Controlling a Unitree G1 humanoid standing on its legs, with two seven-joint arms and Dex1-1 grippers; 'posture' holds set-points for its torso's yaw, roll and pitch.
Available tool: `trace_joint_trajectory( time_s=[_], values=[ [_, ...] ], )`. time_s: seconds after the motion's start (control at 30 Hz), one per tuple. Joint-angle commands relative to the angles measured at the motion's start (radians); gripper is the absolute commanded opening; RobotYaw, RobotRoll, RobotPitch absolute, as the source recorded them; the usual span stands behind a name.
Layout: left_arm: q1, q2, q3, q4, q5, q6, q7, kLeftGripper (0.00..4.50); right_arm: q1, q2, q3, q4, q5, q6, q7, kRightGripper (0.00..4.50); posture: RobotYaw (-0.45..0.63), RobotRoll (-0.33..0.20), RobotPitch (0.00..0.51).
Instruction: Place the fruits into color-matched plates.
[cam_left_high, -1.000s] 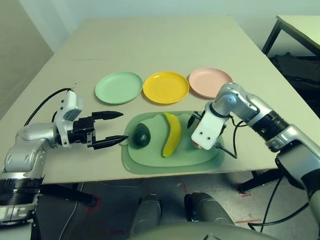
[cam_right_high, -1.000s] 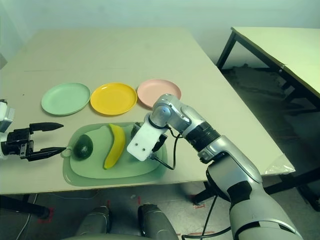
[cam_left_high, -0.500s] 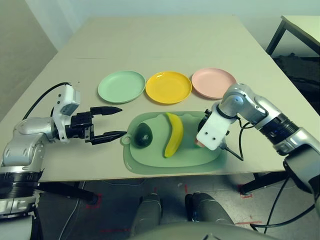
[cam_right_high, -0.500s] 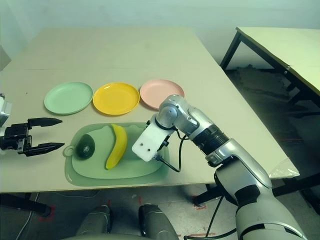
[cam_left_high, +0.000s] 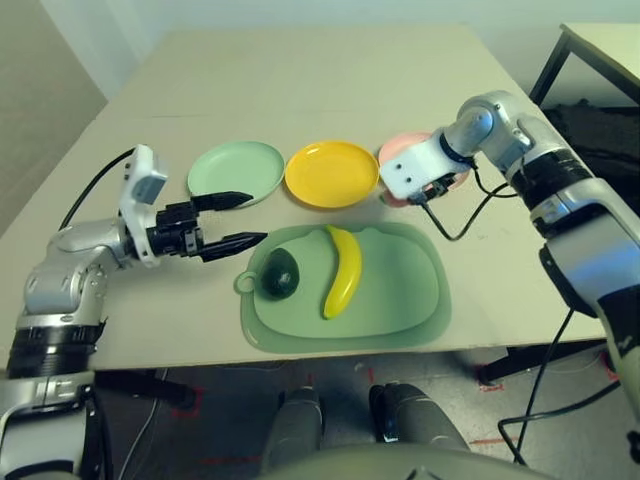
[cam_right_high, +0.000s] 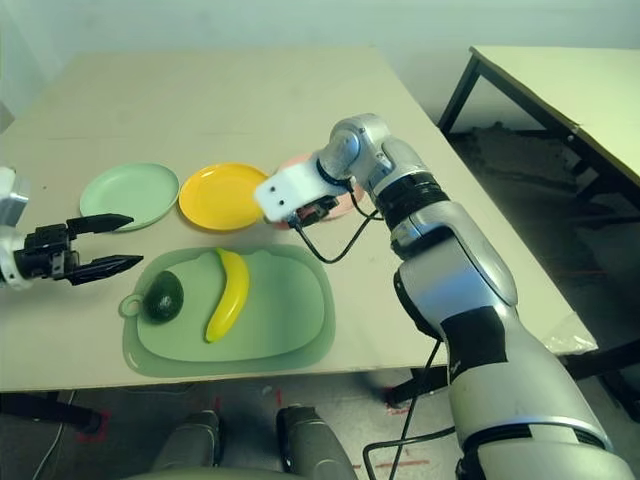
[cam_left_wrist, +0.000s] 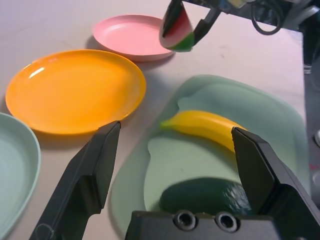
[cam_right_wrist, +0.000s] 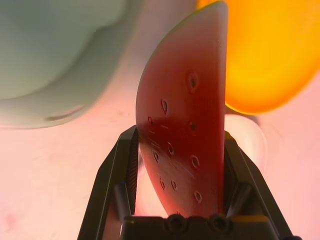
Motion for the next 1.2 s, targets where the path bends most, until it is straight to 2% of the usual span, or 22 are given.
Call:
trace_joint_trajectory(
  time_s=[0.03, 0.23, 0.43, 0.53, 0.97, 1.1, 1.2],
  values=[
    [-0.005, -0.015, -0.016, -0.058, 0.008, 0.043, 0.063, 4.5, -0.021, 0.015, 0.002, 0.083, -0.054, 0.028, -0.119, 2.16, 0.07, 0.0, 0.086],
    [0.035, -0.018, -0.015, -0.165, -0.021, 0.09, 0.095, 4.5, -0.001, 0.026, 0.003, 0.147, -0.119, 0.087, -0.286, 2.16, 0.1, 0.0, 0.088],
    [0.079, 0.017, 0.019, -0.251, -0.107, 0.111, 0.019, 4.5, 0.028, 0.027, -0.004, 0.17, -0.15, 0.136, -0.369, 2.16, 0.12, 0.0, 0.089],
    [0.087, 0.035, 0.018, -0.261, -0.114, 0.105, -0.005, 4.5, 0.033, 0.028, -0.006, 0.174, -0.161, 0.151, -0.395, 2.16, 0.12, 0.0, 0.089],
    [0.075, 0.026, 0.0, -0.262, -0.101, 0.1, 0.022, 4.5, 0.074, 0.05, -0.031, 0.185, -0.164, 0.197, -0.456, 2.16, 0.13, 0.0, 0.101],
    [0.077, 0.026, 0.004, -0.261, -0.101, 0.1, 0.028, 4.5, 0.075, 0.051, -0.037, 0.186, -0.168, 0.201, -0.457, 3.24, 0.13, 0.0, 0.099],
    [0.079, 0.026, 0.005, -0.261, -0.101, 0.098, 0.03, 4.5, 0.074, 0.052, -0.039, 0.186, -0.17, 0.202, -0.458, 4.3, 0.13, 0.0, 0.099]
  ],
)
